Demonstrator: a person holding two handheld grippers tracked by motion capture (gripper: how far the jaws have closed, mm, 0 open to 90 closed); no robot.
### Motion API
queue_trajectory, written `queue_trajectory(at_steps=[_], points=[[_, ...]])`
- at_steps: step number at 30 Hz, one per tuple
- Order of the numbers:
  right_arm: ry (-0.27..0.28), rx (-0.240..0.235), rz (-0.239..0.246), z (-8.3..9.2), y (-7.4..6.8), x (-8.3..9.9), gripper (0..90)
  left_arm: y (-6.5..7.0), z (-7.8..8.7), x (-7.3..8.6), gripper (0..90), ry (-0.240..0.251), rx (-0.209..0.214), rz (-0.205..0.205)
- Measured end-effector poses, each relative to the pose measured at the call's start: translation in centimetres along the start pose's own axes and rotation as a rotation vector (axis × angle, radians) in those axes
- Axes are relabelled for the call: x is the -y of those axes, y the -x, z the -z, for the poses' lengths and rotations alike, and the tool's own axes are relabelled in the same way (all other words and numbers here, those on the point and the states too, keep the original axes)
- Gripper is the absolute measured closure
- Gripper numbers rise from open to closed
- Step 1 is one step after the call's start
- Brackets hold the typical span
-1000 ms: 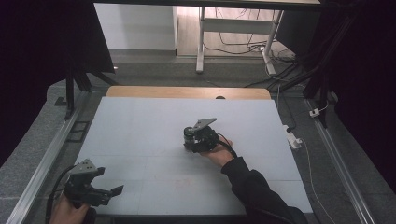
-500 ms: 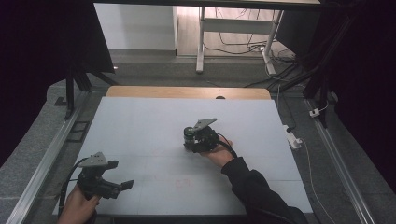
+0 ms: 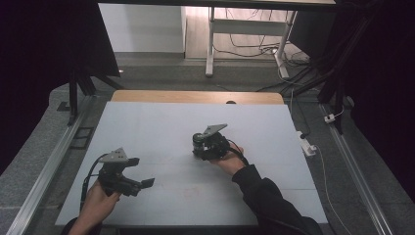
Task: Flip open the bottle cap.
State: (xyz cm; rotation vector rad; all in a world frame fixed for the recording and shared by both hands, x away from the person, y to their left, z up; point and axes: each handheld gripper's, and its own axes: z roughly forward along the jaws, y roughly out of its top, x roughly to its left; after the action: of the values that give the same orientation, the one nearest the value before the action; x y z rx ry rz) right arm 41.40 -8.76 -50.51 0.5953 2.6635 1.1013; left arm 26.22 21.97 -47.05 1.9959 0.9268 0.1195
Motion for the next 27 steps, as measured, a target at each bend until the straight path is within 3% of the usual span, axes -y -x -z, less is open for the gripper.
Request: queue_trajectory(at_steps=[6, 18, 27], points=[[0.0, -0.003, 0.003, 0.0, 0.0, 0.0, 52.7, -0.2, -1.6, -1.2, 0.0, 0.0, 0.035, -0.015], [-0.003, -0.005, 0.008, 0.0, 0.1, 0.0, 52.7, -0.2, -4.7, -4.6, 0.0, -0.018, 0.032, -0.101], [-0.001, -0.007, 0.011, 0.0, 0.1, 0.0, 52.6, -0.2, -6.7, -6.2, 0.0, -0.038, 0.013, -0.139]])
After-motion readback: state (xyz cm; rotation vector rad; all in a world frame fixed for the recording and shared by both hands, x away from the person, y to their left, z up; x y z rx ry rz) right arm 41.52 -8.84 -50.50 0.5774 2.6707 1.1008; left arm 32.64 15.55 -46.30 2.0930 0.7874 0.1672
